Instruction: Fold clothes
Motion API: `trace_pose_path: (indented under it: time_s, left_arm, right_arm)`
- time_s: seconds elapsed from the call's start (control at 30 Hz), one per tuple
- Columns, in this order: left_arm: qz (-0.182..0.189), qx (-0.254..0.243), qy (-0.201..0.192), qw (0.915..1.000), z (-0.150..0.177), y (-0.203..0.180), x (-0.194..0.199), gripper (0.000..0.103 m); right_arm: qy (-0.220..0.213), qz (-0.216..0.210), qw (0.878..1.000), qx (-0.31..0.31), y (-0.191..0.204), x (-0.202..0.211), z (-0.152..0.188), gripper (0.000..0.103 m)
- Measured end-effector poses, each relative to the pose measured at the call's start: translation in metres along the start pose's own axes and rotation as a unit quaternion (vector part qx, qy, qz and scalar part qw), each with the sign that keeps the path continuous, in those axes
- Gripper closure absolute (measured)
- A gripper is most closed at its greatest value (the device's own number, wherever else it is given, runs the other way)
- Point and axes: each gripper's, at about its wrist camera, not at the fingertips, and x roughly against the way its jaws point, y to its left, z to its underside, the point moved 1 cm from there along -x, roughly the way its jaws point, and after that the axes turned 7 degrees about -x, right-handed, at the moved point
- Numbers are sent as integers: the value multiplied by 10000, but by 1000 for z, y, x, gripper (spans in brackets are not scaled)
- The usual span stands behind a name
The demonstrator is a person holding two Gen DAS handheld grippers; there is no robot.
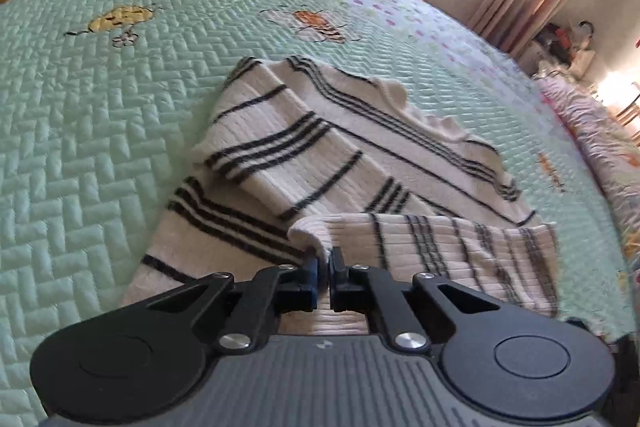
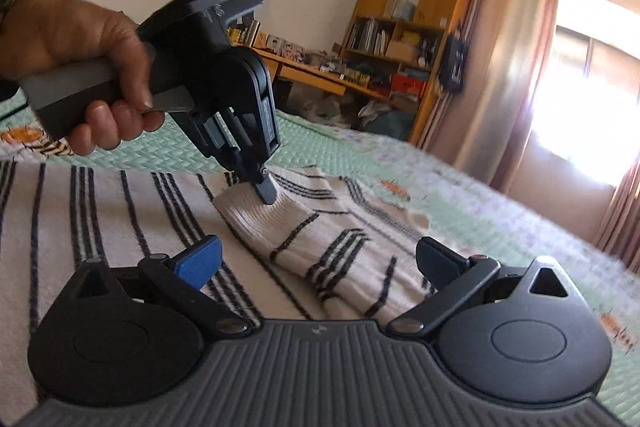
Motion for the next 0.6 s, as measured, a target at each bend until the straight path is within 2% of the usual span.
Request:
trace_pose_path:
  time_s: [0.03, 0.1, 0.13, 0.2, 0.23, 0.27, 0.3, 0.37, 0.5, 0.53, 0.6]
  left_arm:
    - [-22, 32, 184, 9998, 1, 3, -5, 90]
    - [77, 277, 450, 9986, 6, 12, -9, 65]
    - [139, 378, 423, 9983, 10, 15, -6, 60]
    - [170, 393, 248, 9988, 16, 17, 6, 39]
    - [183, 391, 134, 9990, 20, 16, 13, 34]
    - [222, 385, 25, 9990, 23, 14, 21, 31]
    - [316, 369, -54, 9988, 25, 12, 27, 31]
    - [616, 315, -181, 9974, 26, 3, 34, 31]
    - [1298, 177, -372, 9907, 16, -18, 30, 25]
    - [1453, 206, -394, 9884, 12, -21, 24, 25]
    - [1591, 372, -239, 9863, 9, -20, 6, 22]
  right_arm:
    - [-48, 18, 10000, 34, -1, 2, 1, 1]
    - [-62, -27, 9999, -131, -10, 5, 2, 1]
    - [-11, -86, 9988, -477, -24, 4, 2, 1]
    - [72, -235, 9922, -1224, -52, 4, 3, 1]
    - [2, -488, 9800, -1929, -73, 7, 8, 1]
    - [-68, -738, 9621, -2623, -95, 11, 13, 1]
    - [-138, -983, 9387, -3301, -116, 14, 17, 1]
    - [-287, -1463, 8778, -4553, -157, 21, 26, 1]
    - [-752, -2406, 7805, -5720, -185, 23, 47, 1]
    - [-674, -2482, 7684, -5860, -185, 19, 51, 1]
    - [-133, -2531, 7591, -5996, -177, 0, 61, 1]
